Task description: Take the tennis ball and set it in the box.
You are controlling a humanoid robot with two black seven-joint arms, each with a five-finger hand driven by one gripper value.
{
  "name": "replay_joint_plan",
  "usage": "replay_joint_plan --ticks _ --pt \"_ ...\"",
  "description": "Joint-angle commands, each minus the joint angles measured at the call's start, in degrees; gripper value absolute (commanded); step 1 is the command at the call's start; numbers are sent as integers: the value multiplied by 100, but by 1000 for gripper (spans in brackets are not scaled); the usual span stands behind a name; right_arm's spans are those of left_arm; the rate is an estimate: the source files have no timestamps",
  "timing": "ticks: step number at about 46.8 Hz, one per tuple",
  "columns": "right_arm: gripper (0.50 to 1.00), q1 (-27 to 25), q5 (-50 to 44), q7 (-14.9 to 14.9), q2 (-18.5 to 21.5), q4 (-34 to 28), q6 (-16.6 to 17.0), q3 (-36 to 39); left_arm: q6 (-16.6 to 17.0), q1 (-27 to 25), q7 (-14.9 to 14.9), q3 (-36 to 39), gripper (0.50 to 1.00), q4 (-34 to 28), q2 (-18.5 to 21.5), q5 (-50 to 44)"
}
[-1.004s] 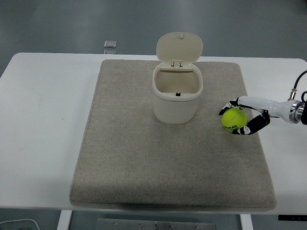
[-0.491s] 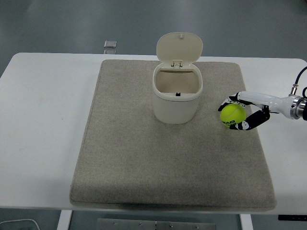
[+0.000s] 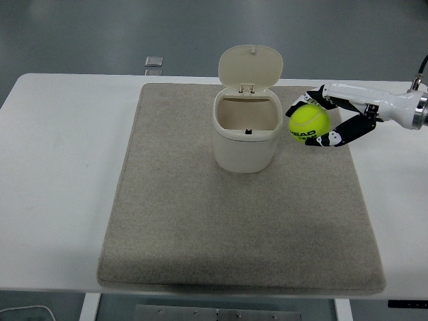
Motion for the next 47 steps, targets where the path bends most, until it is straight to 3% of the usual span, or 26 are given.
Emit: replay_joint_plan --ticks 1,11,24,35,41,47 --pt "500 171 195 -8 88 -2 3 -12 0 0 7 -4 992 0 0 0" --pt "500 347 213 1 597 -72 -84 -91 0 0 7 5 992 0 0 0" --pt "500 743 204 -8 1028 -458 -533 -504 0 0 7 -4 992 0 0 0" --pt "500 725 178 -35 1485 -740 -717 -636 0 0 7 -4 992 0 0 0" --pt "562 699 169 -35 1547 -836 -726 -645 8 0 7 5 992 0 0 0" --pt "688 655 160 -43 1547 -889 -823 -645 0 0 -2 -4 992 0 0 0"
